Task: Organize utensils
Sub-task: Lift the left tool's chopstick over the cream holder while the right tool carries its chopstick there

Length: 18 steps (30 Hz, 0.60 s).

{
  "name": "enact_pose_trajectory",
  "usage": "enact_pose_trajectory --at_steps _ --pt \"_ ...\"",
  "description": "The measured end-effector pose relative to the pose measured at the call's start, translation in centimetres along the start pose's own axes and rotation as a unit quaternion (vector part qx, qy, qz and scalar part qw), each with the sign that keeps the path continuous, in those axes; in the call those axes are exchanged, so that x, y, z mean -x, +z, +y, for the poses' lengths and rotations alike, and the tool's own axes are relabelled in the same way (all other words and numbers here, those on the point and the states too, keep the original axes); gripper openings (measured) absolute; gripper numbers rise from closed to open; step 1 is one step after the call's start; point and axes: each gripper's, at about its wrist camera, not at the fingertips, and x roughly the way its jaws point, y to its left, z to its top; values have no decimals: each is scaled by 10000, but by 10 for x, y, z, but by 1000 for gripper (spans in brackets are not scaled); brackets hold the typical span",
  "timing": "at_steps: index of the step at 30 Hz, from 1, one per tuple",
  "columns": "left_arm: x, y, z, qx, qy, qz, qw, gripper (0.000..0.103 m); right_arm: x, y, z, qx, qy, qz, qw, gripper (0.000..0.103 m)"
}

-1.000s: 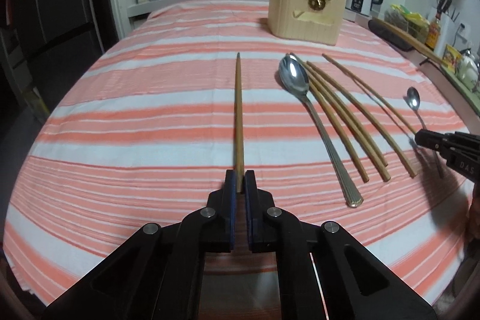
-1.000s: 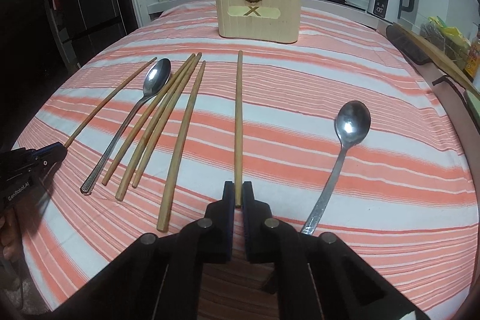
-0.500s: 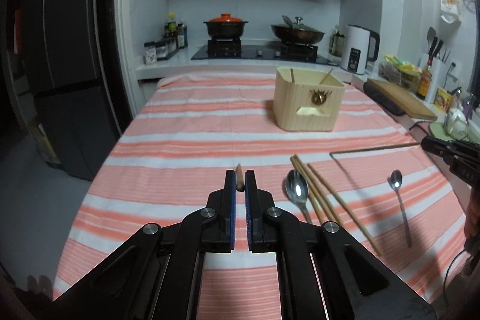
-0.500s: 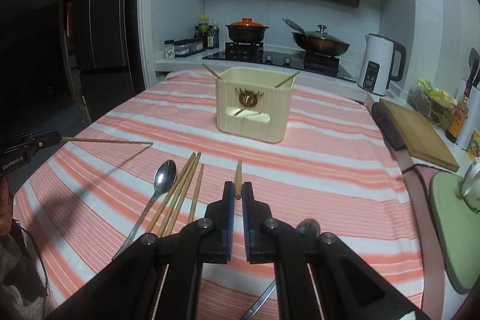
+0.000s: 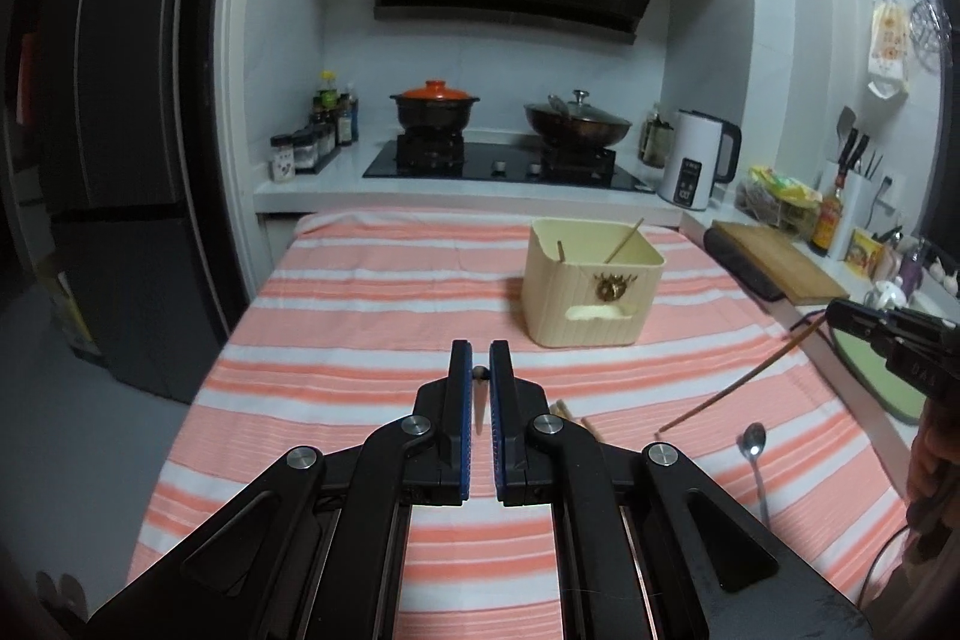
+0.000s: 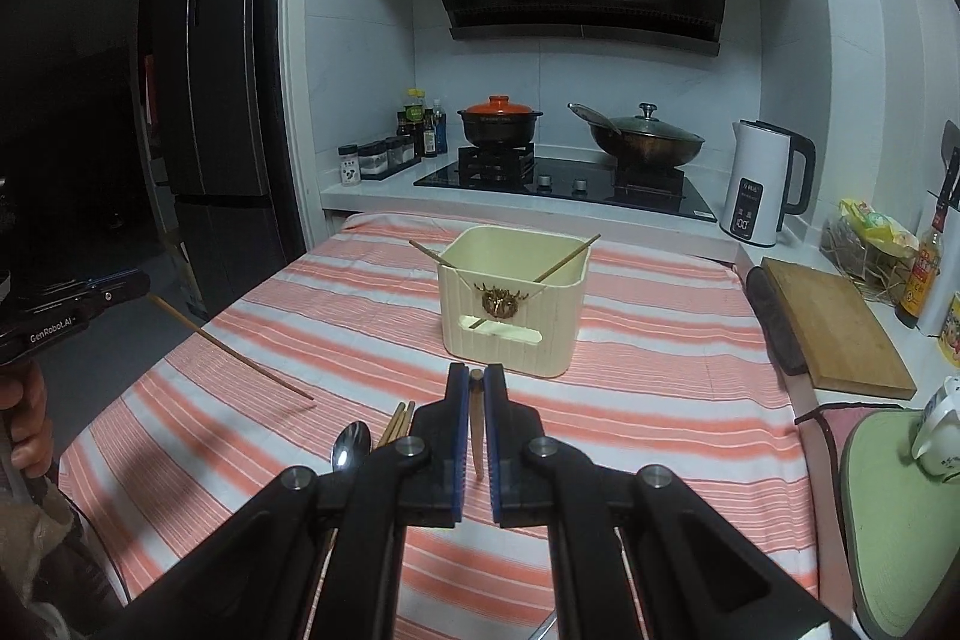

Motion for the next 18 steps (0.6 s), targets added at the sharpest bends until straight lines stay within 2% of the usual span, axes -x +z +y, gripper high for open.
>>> enact_pose_trajectory --at_steps 11,18 --pt "-6 39 -17 186 -466 28 9987 3 3 29 -1 -71 161 -130 9998 5" --pt "3 90 -40 144 -831 -309 9960 3 5 70 -5 -18 170 -344 9993 5"
